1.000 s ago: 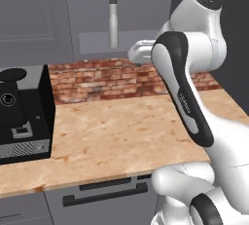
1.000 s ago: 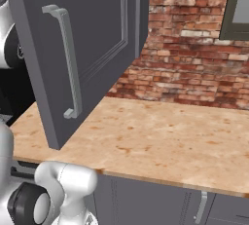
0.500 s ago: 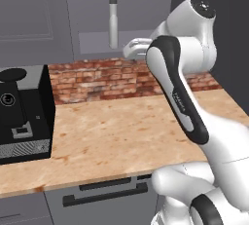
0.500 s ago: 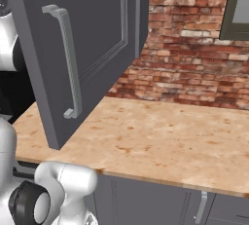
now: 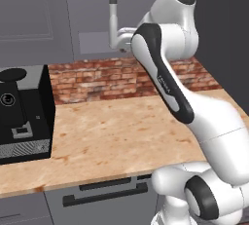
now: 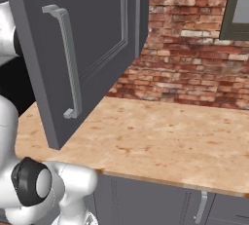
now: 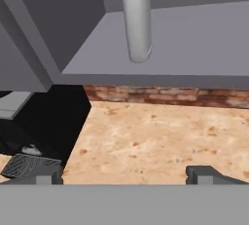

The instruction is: Open the cabinet. Pick the spray and place it next to the sink. Then close the cabinet.

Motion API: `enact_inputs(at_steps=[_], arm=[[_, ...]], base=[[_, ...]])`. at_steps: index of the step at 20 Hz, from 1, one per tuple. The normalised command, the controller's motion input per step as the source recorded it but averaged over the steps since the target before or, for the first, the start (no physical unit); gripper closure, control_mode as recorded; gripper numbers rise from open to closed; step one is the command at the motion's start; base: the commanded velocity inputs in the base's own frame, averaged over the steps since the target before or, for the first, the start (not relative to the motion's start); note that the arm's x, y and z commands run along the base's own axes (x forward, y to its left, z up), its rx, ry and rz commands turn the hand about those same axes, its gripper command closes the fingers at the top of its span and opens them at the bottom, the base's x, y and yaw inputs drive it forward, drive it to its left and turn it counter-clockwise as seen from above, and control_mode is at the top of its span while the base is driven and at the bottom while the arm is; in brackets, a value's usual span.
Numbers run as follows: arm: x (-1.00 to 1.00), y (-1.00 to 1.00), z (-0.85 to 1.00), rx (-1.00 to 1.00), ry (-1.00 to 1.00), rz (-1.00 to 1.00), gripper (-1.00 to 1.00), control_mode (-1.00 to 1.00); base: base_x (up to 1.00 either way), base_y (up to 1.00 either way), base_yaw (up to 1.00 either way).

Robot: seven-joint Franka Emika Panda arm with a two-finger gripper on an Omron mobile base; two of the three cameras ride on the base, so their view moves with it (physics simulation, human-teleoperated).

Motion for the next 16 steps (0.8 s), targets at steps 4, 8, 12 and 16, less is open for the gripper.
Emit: enact_inputs(at_steps=[4,8,12,16], arm=[[0.40,0.00,0.00,-0.04,-0.01,-0.01,-1.00,-1.00],[0.13,0.00,0.00,-0.04,-0.02,-0.03,-1.00,-1.00],[0.29,0.00,0.00,-0.02,-0.11,-0.06,-1.00,-1.00],[0.22,0.00,0.00,-0.01,-0.10,-0.06,-1.00,-1.00]], base=[[0.00,0.00,0.00],[0.00,0.00,0.00],[0.00,0.00,0.00],[0.00,0.00,0.00]])
